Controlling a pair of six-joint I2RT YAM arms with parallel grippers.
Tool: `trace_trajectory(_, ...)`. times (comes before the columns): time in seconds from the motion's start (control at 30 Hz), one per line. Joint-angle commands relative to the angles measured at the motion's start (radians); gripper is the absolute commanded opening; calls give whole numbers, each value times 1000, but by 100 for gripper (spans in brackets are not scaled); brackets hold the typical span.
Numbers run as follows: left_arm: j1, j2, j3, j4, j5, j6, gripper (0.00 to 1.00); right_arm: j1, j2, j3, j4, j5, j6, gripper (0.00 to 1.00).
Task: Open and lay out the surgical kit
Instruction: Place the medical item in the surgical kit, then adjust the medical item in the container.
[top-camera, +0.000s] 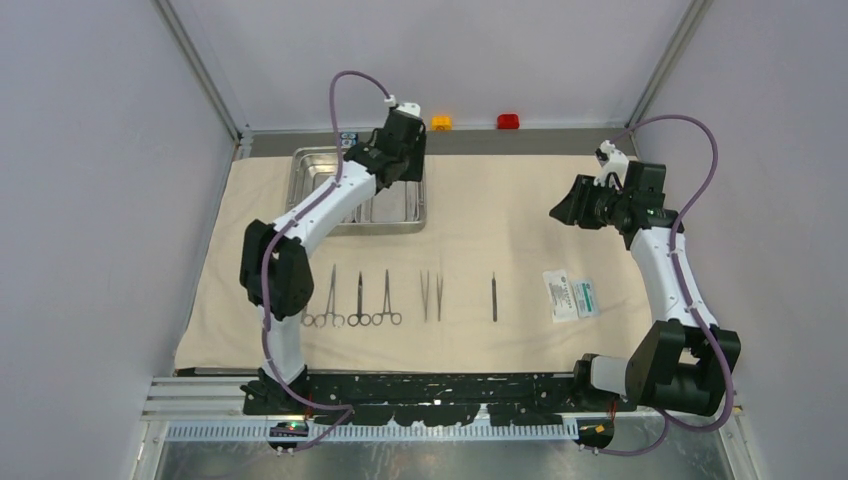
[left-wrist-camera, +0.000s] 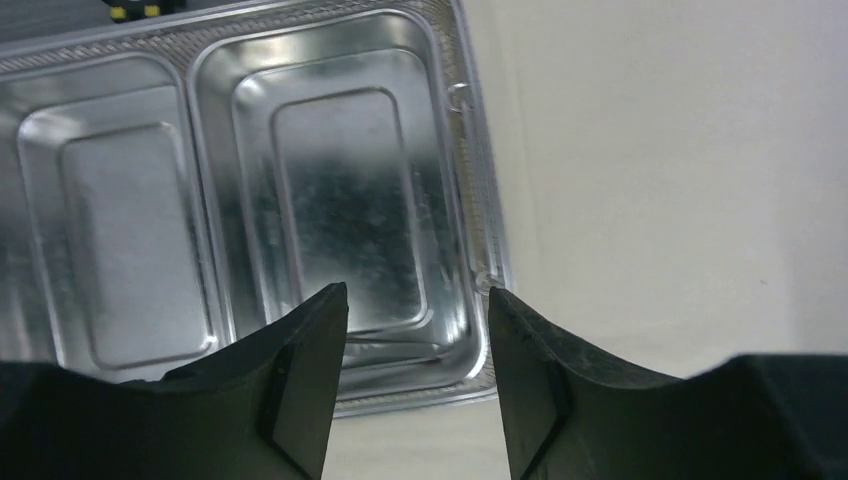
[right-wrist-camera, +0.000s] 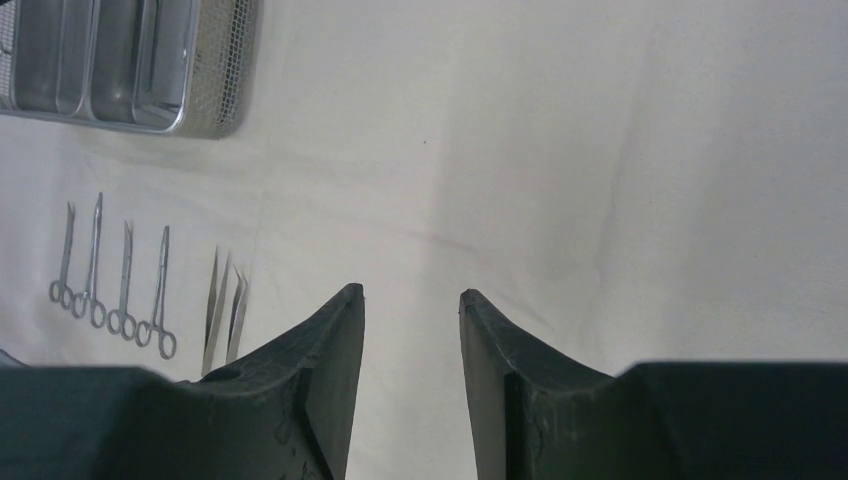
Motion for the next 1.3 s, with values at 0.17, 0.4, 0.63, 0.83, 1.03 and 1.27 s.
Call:
trace_trajectory(0.17,187,113,128,-72,177,198,50,-5,28,28,25,-19,-13,46)
trace_trajectory(0.4,269,355,406,-207,241,175,44,-4,65,30,9,-20,-36,45)
trace_trajectory(0.63,306,474,513,-226,257,151,40,-4,92,31,3,-17,-43,46)
trace_trajectory(0.83,314,499,495,-228,246,155,36,-5,104,30,2,-26,-43,45)
trace_trajectory(1.03,317,487,466,-210,222,168,32,-5,117,30,1,-30,-42,45)
trace_trajectory(1.27,325,521,504,-224,195,178,27,-5,121,29,1,-33,-43,45)
